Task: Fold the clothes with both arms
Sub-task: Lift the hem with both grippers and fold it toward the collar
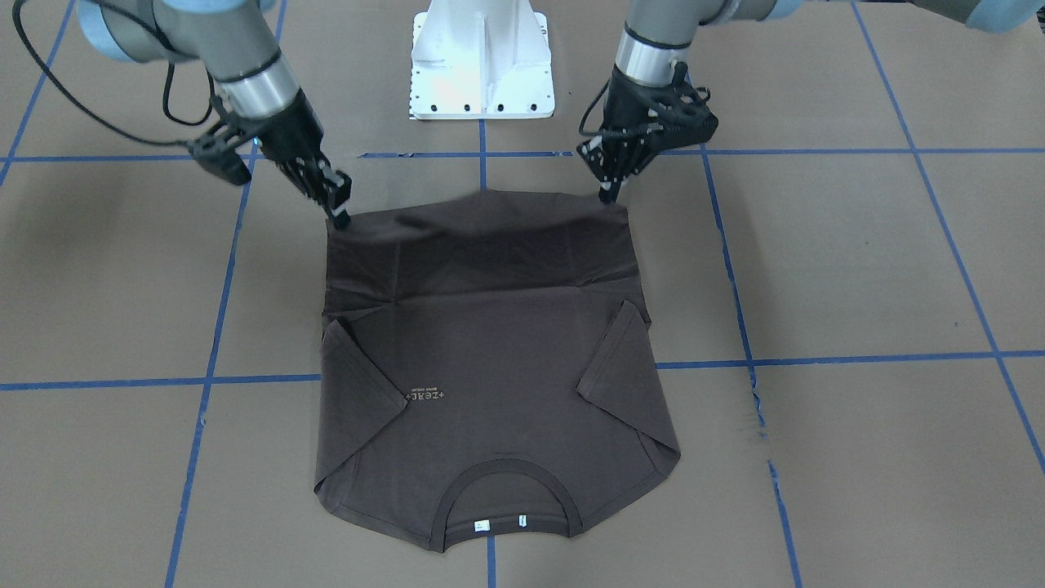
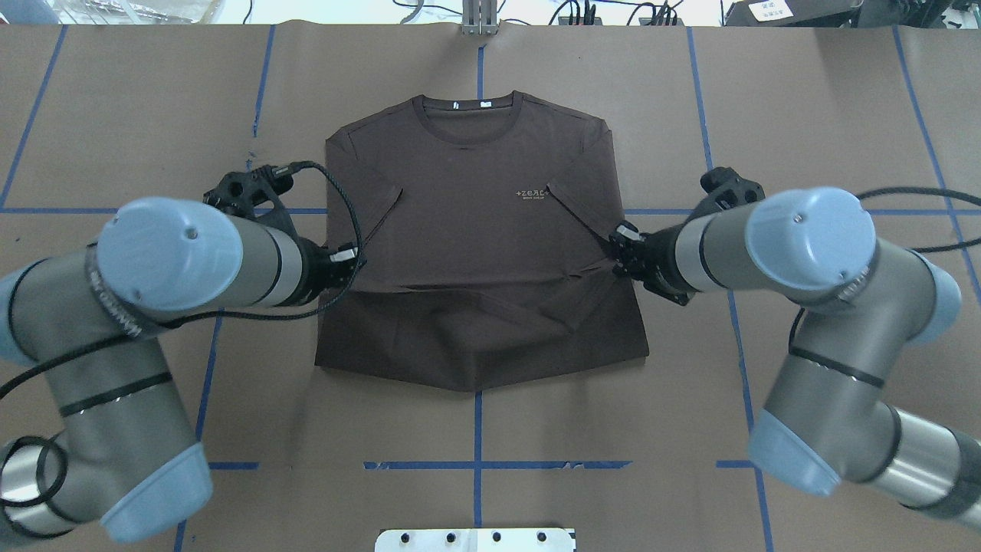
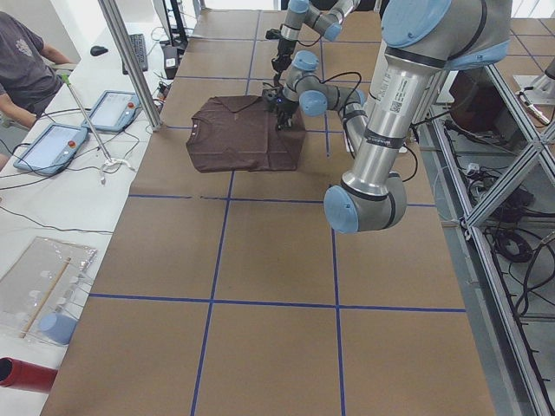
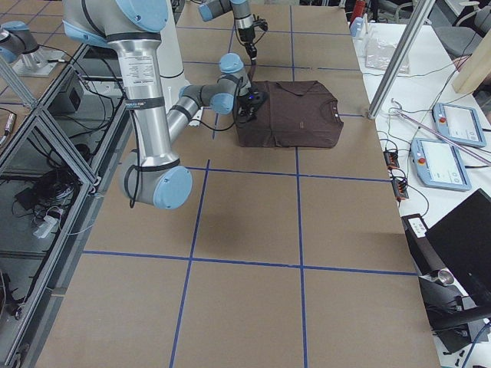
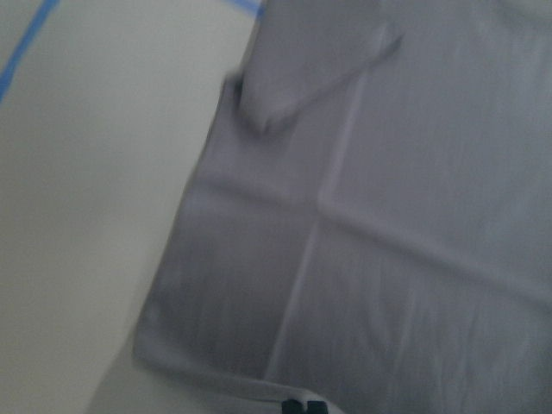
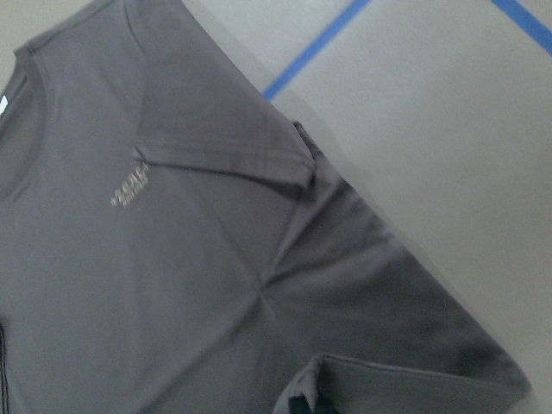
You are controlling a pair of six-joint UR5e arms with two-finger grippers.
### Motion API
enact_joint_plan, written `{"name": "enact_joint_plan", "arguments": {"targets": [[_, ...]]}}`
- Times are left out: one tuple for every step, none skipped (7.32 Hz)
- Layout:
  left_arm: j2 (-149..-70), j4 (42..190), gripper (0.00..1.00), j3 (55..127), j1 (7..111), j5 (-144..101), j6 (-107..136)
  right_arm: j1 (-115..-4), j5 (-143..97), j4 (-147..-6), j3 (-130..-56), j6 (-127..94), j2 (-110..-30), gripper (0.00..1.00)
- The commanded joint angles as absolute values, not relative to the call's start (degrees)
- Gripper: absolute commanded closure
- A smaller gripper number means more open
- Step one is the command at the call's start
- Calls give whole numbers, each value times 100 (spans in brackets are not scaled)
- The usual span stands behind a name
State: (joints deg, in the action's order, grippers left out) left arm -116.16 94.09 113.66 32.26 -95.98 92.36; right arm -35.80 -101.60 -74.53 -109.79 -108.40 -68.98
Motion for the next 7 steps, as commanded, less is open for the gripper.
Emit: {"name": "enact_joint_plan", "arguments": {"targets": [[-11839,10602,100,9999,3952,-9598,8904,-4322,-10222,-7611,-9489,-10215,-5866,100],[-11935,10852,100,9663,4251,-9589,8625,-4533,-10222,-7611,-8883,-9995,-5471,100],[-11953,10872,100,9459,4454,-9580,8257,-4692,-10309,-7611,-8425,-9854,-5206,100],[-12005,11203,100,9074,4465,-9554,8227,-4746,-10336,-7585,-7950,-9722,-5012,100],[-12145,11754,100,8600,4456,-9554,8270,-4772,-10336,-7576,-7684,-9669,-4810,100],[-12320,11838,100,8256,4456,-9554,8271,-4764,-10327,-7576,-7325,-9668,-4503,100],[-12427,11856,100,8027,4447,-9554,8253,-4764,-10318,-7576,-7182,-9659,-4404,100]]}}
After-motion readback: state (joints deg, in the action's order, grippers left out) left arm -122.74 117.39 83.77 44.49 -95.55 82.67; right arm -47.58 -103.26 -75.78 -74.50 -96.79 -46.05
